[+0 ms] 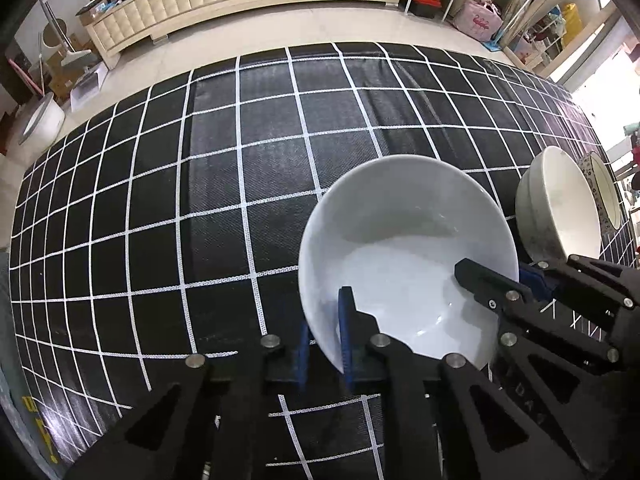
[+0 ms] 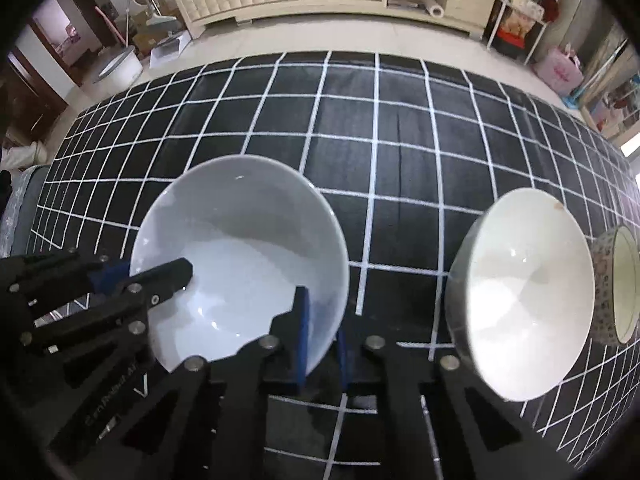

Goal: Organize plates and bowls
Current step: 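Grasp the white bowl rim with both tools, then carry the white bowl beside the plate stack, lower it and open both tools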

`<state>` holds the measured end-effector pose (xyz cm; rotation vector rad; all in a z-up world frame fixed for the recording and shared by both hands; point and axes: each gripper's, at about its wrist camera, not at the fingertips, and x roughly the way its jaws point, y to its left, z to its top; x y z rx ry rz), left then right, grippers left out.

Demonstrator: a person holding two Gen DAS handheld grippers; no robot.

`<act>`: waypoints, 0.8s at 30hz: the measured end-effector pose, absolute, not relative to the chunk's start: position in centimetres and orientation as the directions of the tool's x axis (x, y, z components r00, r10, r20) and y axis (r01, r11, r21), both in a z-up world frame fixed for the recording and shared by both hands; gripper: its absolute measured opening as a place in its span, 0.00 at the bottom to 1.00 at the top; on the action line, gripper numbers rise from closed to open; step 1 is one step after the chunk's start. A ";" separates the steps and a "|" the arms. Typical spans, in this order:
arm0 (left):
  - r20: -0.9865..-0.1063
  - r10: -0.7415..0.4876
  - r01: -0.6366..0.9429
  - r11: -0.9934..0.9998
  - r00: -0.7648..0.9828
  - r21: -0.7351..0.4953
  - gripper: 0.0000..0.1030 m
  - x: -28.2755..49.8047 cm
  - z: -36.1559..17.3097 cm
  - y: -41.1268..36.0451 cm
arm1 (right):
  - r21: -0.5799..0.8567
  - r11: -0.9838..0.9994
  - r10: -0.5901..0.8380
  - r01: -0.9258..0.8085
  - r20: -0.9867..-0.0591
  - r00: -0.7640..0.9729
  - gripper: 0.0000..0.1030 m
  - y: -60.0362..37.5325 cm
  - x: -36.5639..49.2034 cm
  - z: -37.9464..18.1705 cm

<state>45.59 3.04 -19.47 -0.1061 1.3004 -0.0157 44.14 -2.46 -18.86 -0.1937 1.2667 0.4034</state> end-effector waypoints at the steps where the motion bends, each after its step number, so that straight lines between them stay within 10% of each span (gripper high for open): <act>1: -0.960 -0.073 -0.046 0.995 0.272 -0.089 0.11 45.5 -19.5 3.0 | 0.082 0.914 0.190 -0.397 -0.952 0.240 0.14 -2.6 44.1 -18.8; 24: -0.949 -0.096 0.028 0.995 0.302 -0.092 0.11 35.3 -14.6 -1.8 | 0.088 0.929 0.186 -0.360 -0.951 0.246 0.14 -7.3 35.4 -14.8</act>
